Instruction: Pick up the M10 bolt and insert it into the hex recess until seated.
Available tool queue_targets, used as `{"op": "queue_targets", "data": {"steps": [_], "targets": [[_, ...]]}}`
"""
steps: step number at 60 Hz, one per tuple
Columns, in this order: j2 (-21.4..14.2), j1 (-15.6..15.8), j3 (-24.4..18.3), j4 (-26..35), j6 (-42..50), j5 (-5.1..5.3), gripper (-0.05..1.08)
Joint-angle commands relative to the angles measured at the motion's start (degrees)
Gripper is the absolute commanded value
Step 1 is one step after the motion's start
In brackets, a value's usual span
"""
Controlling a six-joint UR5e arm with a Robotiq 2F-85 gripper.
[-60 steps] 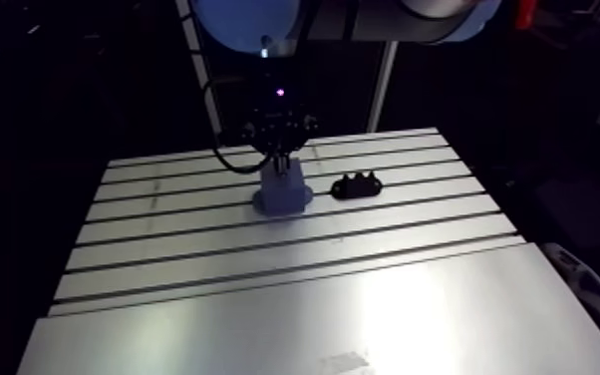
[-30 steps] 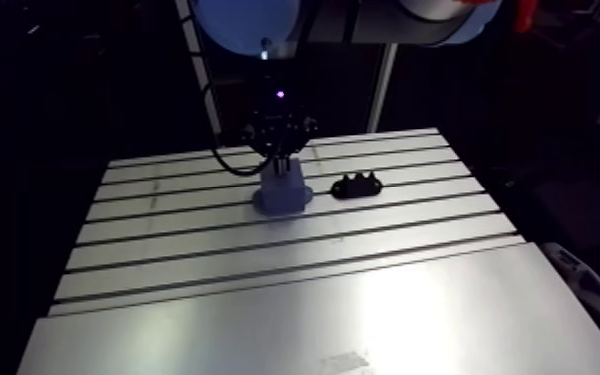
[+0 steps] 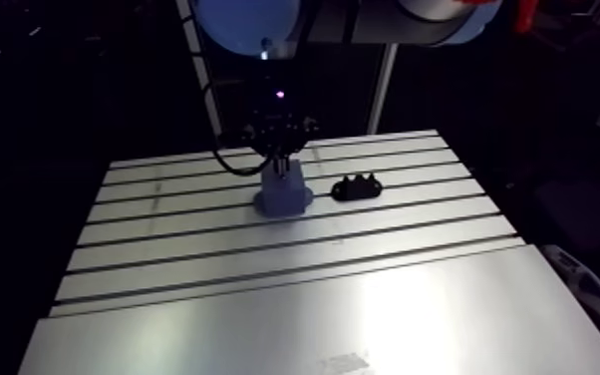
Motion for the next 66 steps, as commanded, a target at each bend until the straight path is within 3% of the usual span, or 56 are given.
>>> {"op": "queue_targets", "data": {"steps": [1, 11, 14, 26, 27, 28, 29, 30, 31, 32, 33, 60, 66], "targets": [[-0.57, 0.16, -0.67, 0.42, 0.0, 0.06, 1.08], [-1.2, 0.24, -1.04, 0.77, -0.08, -0.03, 1.06], [-1.29, 0.32, -1.04, 1.35, -0.24, -0.19, 0.99], [-1.52, 0.33, -1.04, 2.28, -0.53, -0.12, 0.95], [-1.7, 0.41, -1.04, 2.36, -0.53, -0.27, 0.83], [-1.7, 0.41, -1.04, 2.36, -0.53, -0.27, 0.83], [-1.8, 0.42, -1.11, 2.52, -0.53, -0.29, 0.52], [-1.8, 0.42, -1.11, 2.52, -0.53, -0.29, 0.52], [-1.74, 0.34, -1.35, 3.14, -0.53, -0.29, 0.1], [-1.74, 0.34, -1.35, 3.14, -0.53, -0.29, 0.1], [-1.73, 0.33, -1.53, 3.83, -0.53, -0.52, 0.02], [-2.24, 0.33, -1.98, 4.79, -0.27, -0.44, 0.0], [-3.65, 0.33, -2.83, 7.64, 0.06, -0.39, 0.0]]}}
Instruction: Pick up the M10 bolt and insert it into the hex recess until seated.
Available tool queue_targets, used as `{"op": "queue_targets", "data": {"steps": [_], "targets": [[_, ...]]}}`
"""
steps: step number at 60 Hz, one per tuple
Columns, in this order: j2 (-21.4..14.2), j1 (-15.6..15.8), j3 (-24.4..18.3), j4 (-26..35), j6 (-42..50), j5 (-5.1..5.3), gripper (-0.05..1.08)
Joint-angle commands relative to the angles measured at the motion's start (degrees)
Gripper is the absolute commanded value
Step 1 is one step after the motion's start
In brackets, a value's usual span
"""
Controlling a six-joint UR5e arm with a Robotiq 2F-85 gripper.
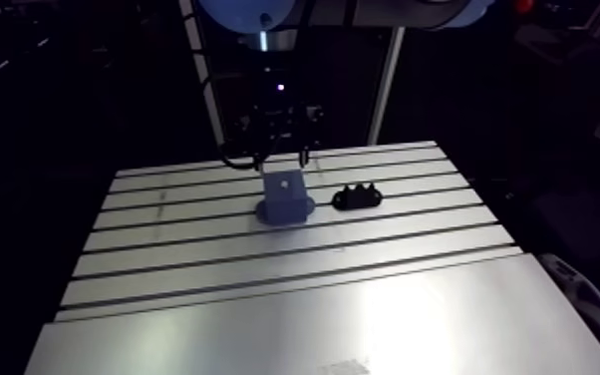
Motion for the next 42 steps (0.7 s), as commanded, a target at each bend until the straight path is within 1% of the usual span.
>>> {"op": "queue_targets", "data": {"steps": [1, 4, 6, 7, 8, 9, 10, 11, 12, 17, 20, 21, 23, 24, 25, 26, 28, 31, 33, 42], "targets": [[-2.05, 0.07, -1.59, 4.72, 0.75, 0.05, 0.0], [-2.58, 0.08, -2.21, 6.47, 1.03, 0.07, 0.0], [-4.18, 0.08, -3.94, 10.49, 1.74, -0.03, 0.0], [-4.18, 0.08, -3.94, 10.49, 1.74, -0.03, 0.0], [-5.22, 0.15, -4.81, 12.64, 1.86, 0.05, 0.0], [-5.22, 0.15, -4.81, 12.64, 1.86, 0.05, 0.0], [-6.19, 0.17, -5.61, 14.46, 1.87, 0.14, 0.0], [-6.19, 0.17, -5.61, 14.46, 1.87, 0.14, 0.0], [-7.01, 0.24, -6.18, 16.15, 1.88, 0.23, 0.0], [-8.76, 0.5, -6.94, 18.71, 1.88, 0.41, 0.0], [-10.44, 0.93, -7.39, 20.85, 1.88, 0.74, 0.0], [-10.44, 0.93, -7.39, 20.85, 1.88, 0.74, 0.0], [-12.34, 1.28, -7.42, 22.55, 1.88, 0.86, 0.0], [-12.34, 1.28, -7.42, 22.55, 1.88, 0.86, 0.0], [-13.46, 1.38, -7.35, 23.2, 1.88, 0.86, 0.0], [-13.46, 1.38, -7.35, 23.2, 1.88, 0.86, 0.0], [-15.35, 1.4, -7.42, 23.87, 1.79, 0.86, 0.0], [-16.08, 1.4, -7.57, 24.07, 1.86, 0.94, 0.0], [-17.26, 1.4, -8.23, 24.58, 1.8, 0.94, 0.0], [-18.8, 1.4, -9.4, 25.21, 1.79, 0.77, 0.0]]}}
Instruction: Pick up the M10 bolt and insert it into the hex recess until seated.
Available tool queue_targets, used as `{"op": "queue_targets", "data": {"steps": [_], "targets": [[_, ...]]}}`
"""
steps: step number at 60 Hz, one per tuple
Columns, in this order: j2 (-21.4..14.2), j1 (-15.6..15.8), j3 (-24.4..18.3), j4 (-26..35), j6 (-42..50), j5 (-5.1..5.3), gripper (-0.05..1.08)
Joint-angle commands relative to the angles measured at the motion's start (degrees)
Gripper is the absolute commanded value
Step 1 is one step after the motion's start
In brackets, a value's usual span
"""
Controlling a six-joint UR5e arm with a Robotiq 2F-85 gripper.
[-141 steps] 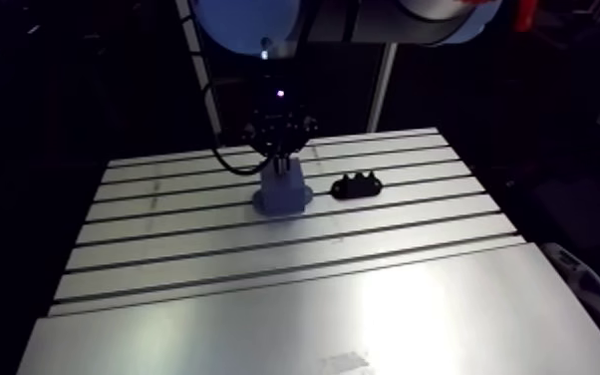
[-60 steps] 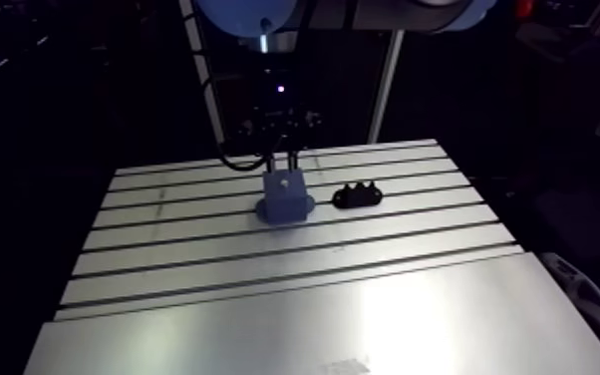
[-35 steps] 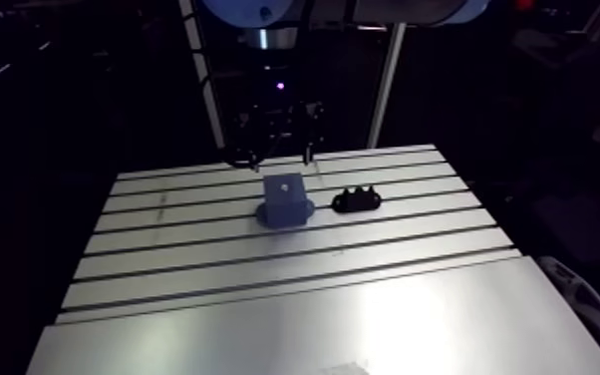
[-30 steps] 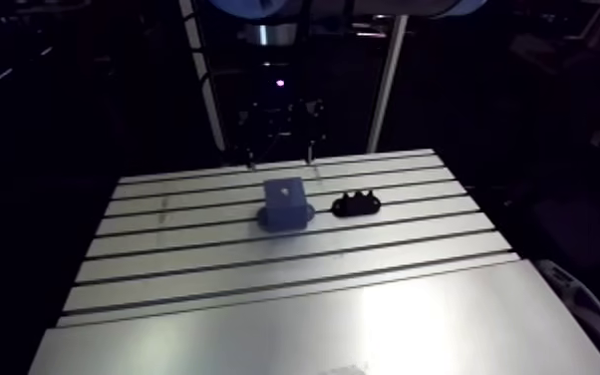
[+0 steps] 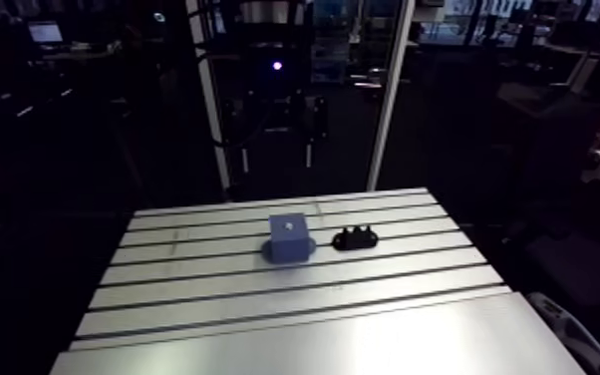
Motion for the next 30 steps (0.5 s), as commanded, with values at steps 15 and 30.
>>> {"op": "queue_targets", "data": {"steps": [15, 30], "targets": [[-9.89, 0.78, -5.13, 7.83, 0.11, 0.15, 0.0], [-10.44, 0.77, -6.05, 7.83, 0.11, 0.07, 0.0]]}}
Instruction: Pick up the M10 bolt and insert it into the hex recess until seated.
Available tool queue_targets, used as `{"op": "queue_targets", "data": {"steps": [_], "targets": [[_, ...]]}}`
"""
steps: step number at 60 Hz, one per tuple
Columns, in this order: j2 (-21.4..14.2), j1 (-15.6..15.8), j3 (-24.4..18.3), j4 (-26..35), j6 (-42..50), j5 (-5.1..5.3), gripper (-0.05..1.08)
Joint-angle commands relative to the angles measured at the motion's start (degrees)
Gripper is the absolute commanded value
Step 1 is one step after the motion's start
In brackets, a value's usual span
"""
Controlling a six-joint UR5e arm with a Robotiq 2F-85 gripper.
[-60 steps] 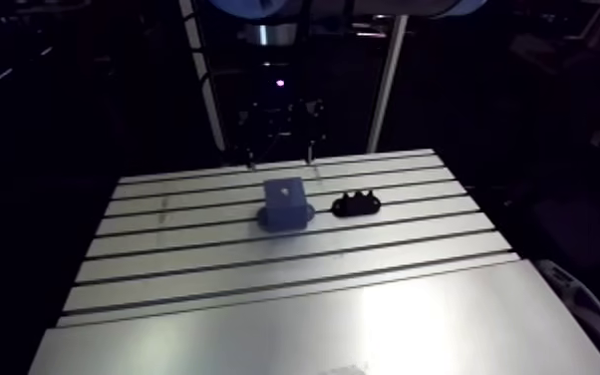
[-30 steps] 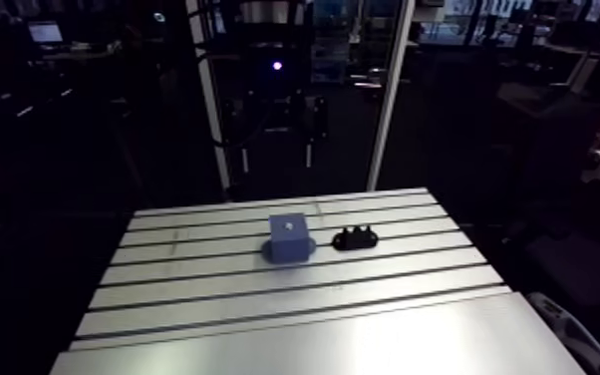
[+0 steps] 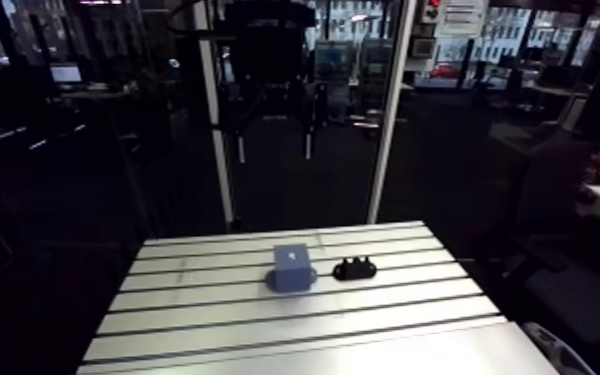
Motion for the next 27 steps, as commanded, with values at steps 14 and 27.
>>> {"op": "queue_targets", "data": {"steps": [14, 27], "targets": [[-3.36, 0.19, -2.51, 1.77, 0.01, -0.19, 0.0], [-2.99, 0.19, -2.07, 1.51, 0.01, -0.01, 0.0]]}}
